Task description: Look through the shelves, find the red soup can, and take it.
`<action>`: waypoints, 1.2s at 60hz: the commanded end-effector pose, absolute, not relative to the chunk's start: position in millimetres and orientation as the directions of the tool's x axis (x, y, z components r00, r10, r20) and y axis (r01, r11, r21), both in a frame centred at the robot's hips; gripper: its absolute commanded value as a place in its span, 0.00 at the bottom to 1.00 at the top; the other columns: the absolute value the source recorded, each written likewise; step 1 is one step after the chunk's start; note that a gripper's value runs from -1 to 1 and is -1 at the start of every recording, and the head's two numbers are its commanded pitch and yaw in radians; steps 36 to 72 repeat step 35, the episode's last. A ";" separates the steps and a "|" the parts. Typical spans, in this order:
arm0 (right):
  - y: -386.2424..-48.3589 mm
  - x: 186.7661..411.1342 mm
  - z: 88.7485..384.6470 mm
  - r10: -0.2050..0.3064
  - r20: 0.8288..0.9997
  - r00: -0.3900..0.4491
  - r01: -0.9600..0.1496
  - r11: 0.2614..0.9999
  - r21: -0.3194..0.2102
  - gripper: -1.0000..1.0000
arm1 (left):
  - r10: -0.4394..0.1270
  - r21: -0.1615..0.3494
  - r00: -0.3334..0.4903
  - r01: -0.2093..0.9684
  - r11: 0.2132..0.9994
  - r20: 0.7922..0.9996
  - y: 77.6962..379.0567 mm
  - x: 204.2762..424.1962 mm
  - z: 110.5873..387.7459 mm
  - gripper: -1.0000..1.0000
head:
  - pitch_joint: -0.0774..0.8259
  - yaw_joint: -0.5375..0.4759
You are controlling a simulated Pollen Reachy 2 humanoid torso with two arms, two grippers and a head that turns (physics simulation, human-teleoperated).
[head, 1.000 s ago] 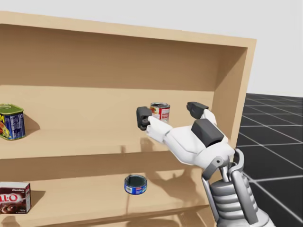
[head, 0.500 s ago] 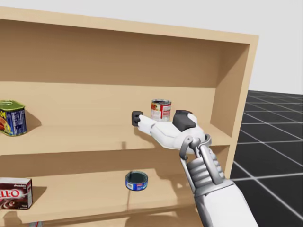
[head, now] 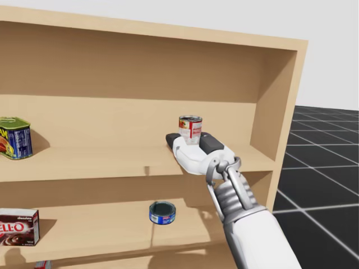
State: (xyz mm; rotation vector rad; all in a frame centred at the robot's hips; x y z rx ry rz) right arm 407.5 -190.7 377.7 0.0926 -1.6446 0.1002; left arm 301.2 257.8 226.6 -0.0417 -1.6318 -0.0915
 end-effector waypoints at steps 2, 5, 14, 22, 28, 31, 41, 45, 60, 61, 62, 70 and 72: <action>-190.1 398.0 393.4 0.017 0.992 -0.123 -0.103 0.994 -0.030 1.00 | -0.028 0.033 -0.065 0.080 0.996 0.997 258.2 301.4 226.9 0.00 | 0.23 0.27; -190.2 391.2 399.7 0.021 0.987 -0.161 -0.098 0.994 -0.038 1.00 | -0.028 0.034 -0.065 0.079 0.996 0.997 258.2 301.5 226.9 0.00 | 0.23 0.27; -190.7 366.1 410.5 0.037 0.972 -0.232 -0.082 0.995 -0.058 1.00 | -0.028 0.033 -0.066 0.077 0.997 0.997 258.6 301.6 227.0 0.00 | 0.24 0.27; -190.8 332.7 410.2 0.046 0.965 -0.258 -0.096 0.993 -0.073 1.00 | -0.028 0.033 -0.066 0.077 0.996 0.997 258.3 301.5 226.7 0.00 | 0.23 0.27; -189.8 303.4 407.6 0.051 0.959 -0.279 -0.113 0.990 -0.086 1.00 | -0.028 0.034 -0.066 0.077 0.996 0.997 258.1 301.5 226.7 0.00 | 0.24 0.27; -188.8 284.8 405.9 0.054 0.954 -0.296 -0.121 0.988 -0.094 1.00 | -0.029 0.034 -0.067 0.077 0.996 0.997 258.0 301.6 226.7 0.00 | 0.24 0.27; -186.6 261.7 403.1 0.063 0.943 -0.327 -0.125 0.986 -0.110 1.00 | -0.029 0.034 -0.067 0.077 0.996 0.997 258.1 301.7 226.8 0.00 | 0.24 0.27; -186.6 261.7 403.1 0.063 0.943 -0.327 -0.125 0.986 -0.110 1.00 | -0.029 0.034 -0.067 0.077 0.996 0.997 258.1 301.7 226.8 0.00 | 0.24 0.27; -186.6 261.7 403.1 0.063 0.943 -0.327 -0.125 0.986 -0.110 1.00 | -0.029 0.034 -0.067 0.077 0.996 0.997 258.1 301.7 226.8 0.00 | 0.24 0.27; -186.6 261.7 403.1 0.063 0.943 -0.327 -0.125 0.986 -0.110 1.00 | -0.029 0.034 -0.067 0.077 0.996 0.997 258.1 301.7 226.8 0.00 | 0.24 0.27; -186.6 261.7 403.1 0.063 0.943 -0.327 -0.125 0.986 -0.110 1.00 | -0.029 0.034 -0.067 0.077 0.996 0.997 258.1 301.7 226.8 0.00 | 0.24 0.27; -186.6 261.7 403.1 0.063 0.943 -0.327 -0.125 0.986 -0.110 1.00 | -0.029 0.034 -0.067 0.077 0.996 0.997 258.1 301.7 226.8 0.00 | 0.24 0.27; -186.6 261.7 403.1 0.063 0.943 -0.327 -0.125 0.986 -0.110 1.00 | -0.029 0.034 -0.067 0.077 0.996 0.997 258.1 301.7 226.8 0.00 | 0.24 0.27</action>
